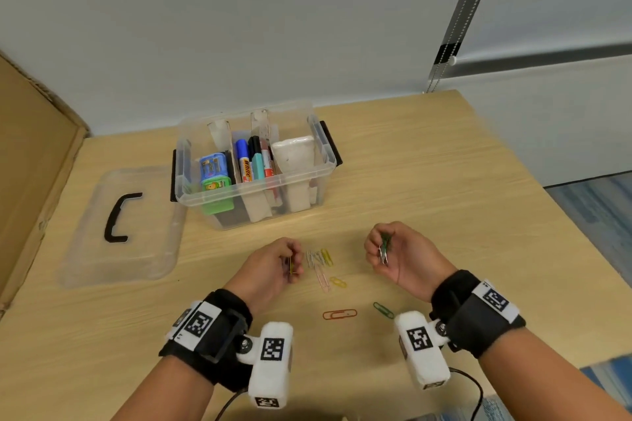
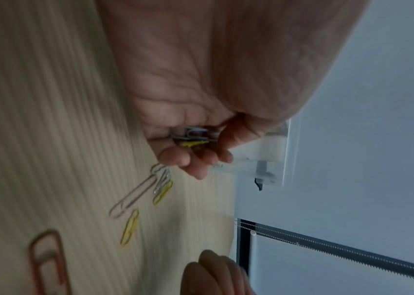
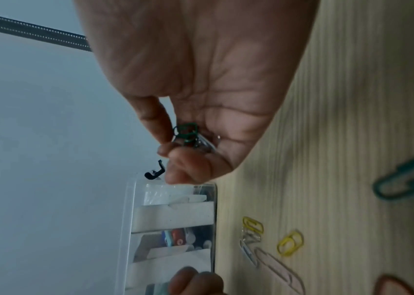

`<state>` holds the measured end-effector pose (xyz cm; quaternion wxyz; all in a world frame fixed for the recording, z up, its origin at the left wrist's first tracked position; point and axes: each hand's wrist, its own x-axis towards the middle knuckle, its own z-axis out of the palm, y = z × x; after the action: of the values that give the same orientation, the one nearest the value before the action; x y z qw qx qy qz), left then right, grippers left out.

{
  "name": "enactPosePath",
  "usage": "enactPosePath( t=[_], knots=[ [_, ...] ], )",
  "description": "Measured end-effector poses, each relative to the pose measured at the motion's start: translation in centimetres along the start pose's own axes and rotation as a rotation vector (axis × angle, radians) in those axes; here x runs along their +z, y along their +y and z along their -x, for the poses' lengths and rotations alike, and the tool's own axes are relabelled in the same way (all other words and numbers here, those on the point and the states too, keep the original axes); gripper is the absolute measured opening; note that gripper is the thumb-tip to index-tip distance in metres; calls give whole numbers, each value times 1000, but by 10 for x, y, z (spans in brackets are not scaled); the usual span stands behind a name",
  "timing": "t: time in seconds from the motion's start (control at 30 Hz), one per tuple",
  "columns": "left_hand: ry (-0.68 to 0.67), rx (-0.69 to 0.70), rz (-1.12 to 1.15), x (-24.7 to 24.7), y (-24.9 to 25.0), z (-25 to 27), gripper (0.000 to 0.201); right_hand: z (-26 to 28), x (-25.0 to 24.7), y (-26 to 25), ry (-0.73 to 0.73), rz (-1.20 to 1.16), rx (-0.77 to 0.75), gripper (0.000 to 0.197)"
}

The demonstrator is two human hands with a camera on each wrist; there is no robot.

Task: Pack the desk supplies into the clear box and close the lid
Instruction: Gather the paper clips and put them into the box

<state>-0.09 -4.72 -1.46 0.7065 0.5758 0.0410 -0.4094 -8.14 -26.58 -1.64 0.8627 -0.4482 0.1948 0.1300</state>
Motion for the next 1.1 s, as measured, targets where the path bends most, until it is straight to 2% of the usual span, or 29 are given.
enactPosePath(
  t=[0.07,0.1,0.13,0.23,0.3,0.4,0.47,0.53,0.7,0.77,0.87,1.0,1.1],
  knots=[
    [-36,-19,17,8,-2,1,27,3,1,2,1,50,-5,27],
    [-38,-18,-59,11,-4,1,26,5,0,2,6,111,-6,25],
    [-40,1,-228,14,-7,2,25,8,-2,2,16,194,-6,24],
    [-97,168,-966,22,-19,6,8,16,-10,3,46,409,22,22],
    [-164,214,-1205,28,-27,9,17,22,-15,2,55,575,36,20],
    [-146,210,-1392,34,-35,10,26,29,-18,1,-7,1129,31,9],
    [-114,232,-1437,34,-37,9,20,31,-18,10,-76,1440,50,18],
    [-94,266,-1466,34,-39,8,14,33,-16,17,-87,1624,54,23],
    [-57,374,-1541,36,-43,11,14,35,-4,24,-86,1879,-77,17],
    [-23,426,-1511,33,-45,11,15,34,-2,25,-109,1918,-54,13],
    [63,448,-1254,22,-38,15,14,28,-2,24,-149,1936,-27,11],
    [153,293,-786,11,-23,24,21,25,-6,23,-201,1936,-64,13],
    [200,176,-334,9,-21,20,24,17,-12,15,-254,1674,-35,13]
  ],
)
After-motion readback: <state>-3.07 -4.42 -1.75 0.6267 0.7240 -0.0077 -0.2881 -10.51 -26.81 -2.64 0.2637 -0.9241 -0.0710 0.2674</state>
